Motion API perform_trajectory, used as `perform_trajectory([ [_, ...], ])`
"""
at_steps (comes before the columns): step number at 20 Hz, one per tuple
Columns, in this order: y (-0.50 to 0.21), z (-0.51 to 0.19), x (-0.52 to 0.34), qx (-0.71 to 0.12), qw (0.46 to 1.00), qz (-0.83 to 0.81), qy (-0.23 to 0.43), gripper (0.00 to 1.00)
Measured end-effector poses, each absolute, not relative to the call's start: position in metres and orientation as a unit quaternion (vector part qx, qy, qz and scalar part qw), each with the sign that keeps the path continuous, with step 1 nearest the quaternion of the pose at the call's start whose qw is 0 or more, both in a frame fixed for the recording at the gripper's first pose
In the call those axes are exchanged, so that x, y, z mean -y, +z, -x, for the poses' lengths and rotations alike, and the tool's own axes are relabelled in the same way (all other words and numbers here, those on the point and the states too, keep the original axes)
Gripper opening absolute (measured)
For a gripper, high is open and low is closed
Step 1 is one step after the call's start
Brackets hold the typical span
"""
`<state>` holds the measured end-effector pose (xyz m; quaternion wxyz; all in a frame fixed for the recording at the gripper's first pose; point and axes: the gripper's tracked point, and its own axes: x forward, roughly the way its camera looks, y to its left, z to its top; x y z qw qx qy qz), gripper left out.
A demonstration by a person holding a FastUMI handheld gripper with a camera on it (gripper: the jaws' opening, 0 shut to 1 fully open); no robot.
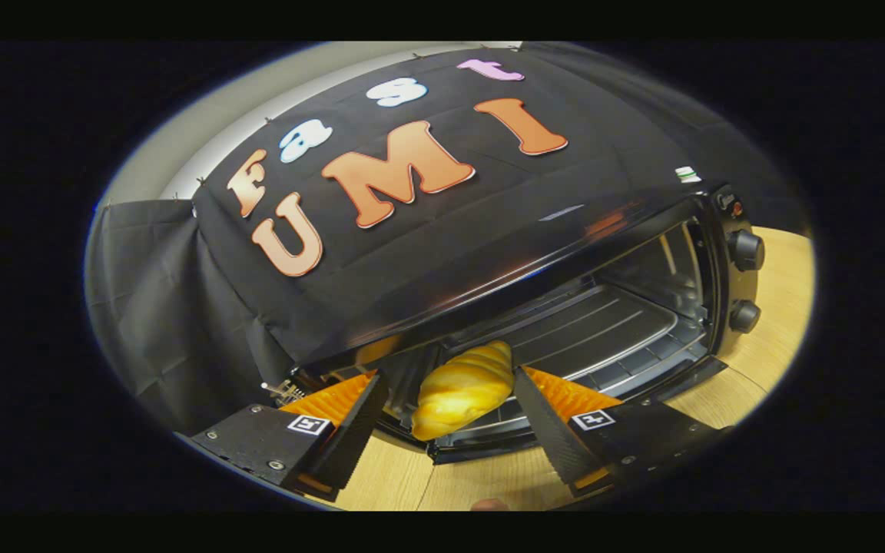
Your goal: Open the toaster oven, put the food inside, and close the toaster oven door.
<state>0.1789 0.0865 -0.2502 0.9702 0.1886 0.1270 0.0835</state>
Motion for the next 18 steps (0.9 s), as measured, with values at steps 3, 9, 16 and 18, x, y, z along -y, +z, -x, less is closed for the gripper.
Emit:
perform_trajectory([
  [3,-0.240,-0.150,-0.090,-0.116,0.975,-0.170,0.085,0.98],
  [9,-0.229,-0.087,-0.074,-0.105,0.987,-0.094,0.072,0.98],
  [16,-0.251,-0.024,-0.034,-0.122,0.992,-0.011,0.035,0.99],
  [18,-0.263,-0.013,-0.022,-0.132,0.991,0.004,0.024,0.99],
])
